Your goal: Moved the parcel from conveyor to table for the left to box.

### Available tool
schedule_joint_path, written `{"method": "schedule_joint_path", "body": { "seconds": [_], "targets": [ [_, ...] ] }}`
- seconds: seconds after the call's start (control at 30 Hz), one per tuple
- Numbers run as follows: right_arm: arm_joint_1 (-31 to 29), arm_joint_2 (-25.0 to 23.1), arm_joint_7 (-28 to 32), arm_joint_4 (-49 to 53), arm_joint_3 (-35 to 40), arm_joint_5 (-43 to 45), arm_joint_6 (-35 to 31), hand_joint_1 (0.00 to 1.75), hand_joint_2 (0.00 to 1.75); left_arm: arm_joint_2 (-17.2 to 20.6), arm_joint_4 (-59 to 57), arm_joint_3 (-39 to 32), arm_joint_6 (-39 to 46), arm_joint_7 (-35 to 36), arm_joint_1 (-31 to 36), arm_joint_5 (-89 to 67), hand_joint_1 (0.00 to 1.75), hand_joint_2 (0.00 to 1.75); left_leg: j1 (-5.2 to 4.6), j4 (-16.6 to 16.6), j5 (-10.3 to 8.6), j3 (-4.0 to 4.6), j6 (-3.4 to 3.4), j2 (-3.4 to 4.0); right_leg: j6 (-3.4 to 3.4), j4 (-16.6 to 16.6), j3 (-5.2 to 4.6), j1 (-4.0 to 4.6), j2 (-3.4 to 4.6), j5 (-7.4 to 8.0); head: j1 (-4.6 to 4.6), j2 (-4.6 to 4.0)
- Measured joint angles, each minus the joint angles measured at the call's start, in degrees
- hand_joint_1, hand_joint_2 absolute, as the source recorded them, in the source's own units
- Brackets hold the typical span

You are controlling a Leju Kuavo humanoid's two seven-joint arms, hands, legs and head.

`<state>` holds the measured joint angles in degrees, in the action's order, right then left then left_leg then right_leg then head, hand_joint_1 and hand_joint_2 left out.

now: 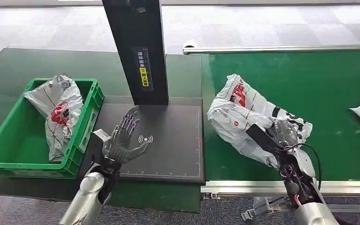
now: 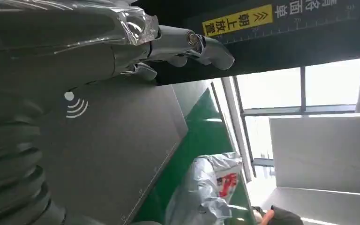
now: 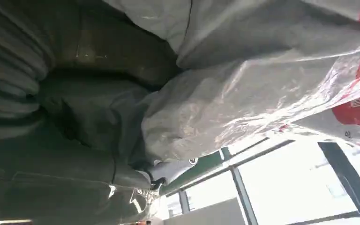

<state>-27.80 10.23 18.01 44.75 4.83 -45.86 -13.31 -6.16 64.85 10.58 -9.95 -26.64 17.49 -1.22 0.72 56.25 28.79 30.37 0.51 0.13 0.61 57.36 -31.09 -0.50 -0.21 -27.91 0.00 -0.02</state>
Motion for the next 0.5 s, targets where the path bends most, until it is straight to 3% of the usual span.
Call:
{"method": "schedule_joint_path", "body": {
  "seconds": [0.17,0.37,0.5],
  "targets": [
    [4.41,-0.5,3.3,8.11,-0.66,3.15,-2.26,1.75,1.75,0.0,-0.2,0.0,0.33,-1.15,0.5,0.46,0.0,1.75,0.0,0.0,0.0,0.01,0.0,-0.01,0.0,0.0,0.0,0.0,0.0,0.0,0.02,0.0],
    [9.2,-2.51,14.59,20.06,-3.12,14.54,-16.4,1.75,1.75,-0.04,-0.05,0.07,9.94,-3.63,1.46,-4.26,0.0,1.75,0.0,0.0,0.0,0.0,0.0,-0.02,0.0,0.0,-0.01,0.0,0.0,0.0,0.0,0.0],
    [11.92,-3.93,19.35,27.95,-4.88,21.91,-20.42,1.75,1.75,-0.11,1.16,0.52,13.12,-4.0,1.69,-5.49,0.0,1.75,0.0,0.0,0.0,0.01,0.0,0.02,0.0,0.0,-0.03,0.0,0.01,0.0,0.0,0.0]
  ]
}}
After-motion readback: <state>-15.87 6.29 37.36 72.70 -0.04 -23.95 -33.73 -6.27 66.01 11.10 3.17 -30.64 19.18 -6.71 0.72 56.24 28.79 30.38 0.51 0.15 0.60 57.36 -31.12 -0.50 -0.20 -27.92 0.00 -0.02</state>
